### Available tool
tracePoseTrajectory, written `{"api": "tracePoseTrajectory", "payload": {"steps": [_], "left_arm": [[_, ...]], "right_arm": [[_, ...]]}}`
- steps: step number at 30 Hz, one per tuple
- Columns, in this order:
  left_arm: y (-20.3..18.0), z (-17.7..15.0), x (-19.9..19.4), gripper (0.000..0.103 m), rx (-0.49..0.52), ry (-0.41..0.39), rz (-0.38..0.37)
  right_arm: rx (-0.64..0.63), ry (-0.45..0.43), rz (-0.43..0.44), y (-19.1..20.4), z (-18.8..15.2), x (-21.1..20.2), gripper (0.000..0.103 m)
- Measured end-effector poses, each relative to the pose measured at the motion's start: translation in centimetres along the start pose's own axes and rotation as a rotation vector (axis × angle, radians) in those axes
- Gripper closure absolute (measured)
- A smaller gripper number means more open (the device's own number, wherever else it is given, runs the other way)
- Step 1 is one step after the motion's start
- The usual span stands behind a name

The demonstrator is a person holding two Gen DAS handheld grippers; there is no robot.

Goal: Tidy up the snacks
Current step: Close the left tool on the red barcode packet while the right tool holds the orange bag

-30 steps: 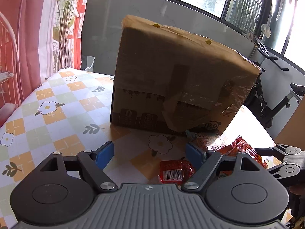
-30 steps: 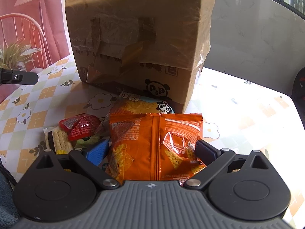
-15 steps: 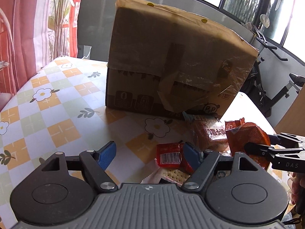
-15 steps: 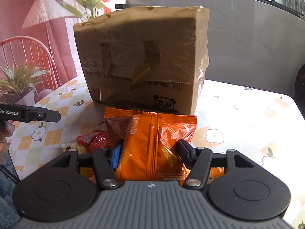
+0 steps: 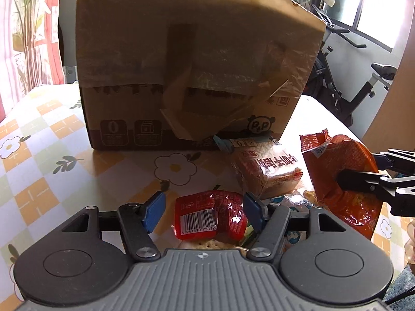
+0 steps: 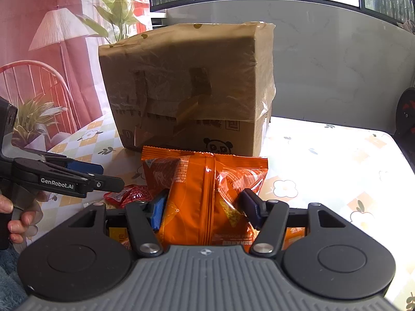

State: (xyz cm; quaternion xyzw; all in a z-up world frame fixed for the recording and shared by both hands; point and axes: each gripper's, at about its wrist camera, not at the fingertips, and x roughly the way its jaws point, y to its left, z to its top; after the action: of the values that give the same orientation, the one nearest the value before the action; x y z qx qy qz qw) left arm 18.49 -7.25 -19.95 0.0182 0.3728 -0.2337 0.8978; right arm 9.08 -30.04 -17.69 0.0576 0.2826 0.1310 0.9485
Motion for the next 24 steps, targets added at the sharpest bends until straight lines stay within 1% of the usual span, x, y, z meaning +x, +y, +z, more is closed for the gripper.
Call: {"api": "tracePoseTrajectory", "payload": {"steps": [6,9,10,11,14,19,24], "left_arm": [[0.3,0.3,3.1,0.035,-0.007,0.044,0.036],[0.8,0.1,3.1,0.032,-0.059,0.057,0.031],[0.8,-0.1,3.1,0.032,-0.062,0.067,0.025],[0.9,-0.3,3.1,0.028,-0.060,0.070,0.020],[1.3,-0.8,3.0,0.023,-0.075,0.075,0.018],[1.2,-0.9,3.2,0.021,-0.070,0.068,0.019],[1.1,-0.7,3.4,0.022,-0.083,0.063,0.024]], "right_arm": [[0.018,0.001,0.003,-0.3,-0.1,-0.1,0.042],[0.022,-0.002,0.003,-0.4,0.0,-0.1,0.042],[0.024,-0.003,0.003,-0.4,0.0,-0.2,0.042],[0.026,-0.004,0.004,-0.5,0.0,-0.2,0.042],[0.028,-0.005,0.009,-0.5,0.0,-0.1,0.042],[0.024,-0.004,0.020,-0.5,-0.2,-0.2,0.042],[0.029,-0.002,0.022,-0.7,-0.3,-0.3,0.042]]}}
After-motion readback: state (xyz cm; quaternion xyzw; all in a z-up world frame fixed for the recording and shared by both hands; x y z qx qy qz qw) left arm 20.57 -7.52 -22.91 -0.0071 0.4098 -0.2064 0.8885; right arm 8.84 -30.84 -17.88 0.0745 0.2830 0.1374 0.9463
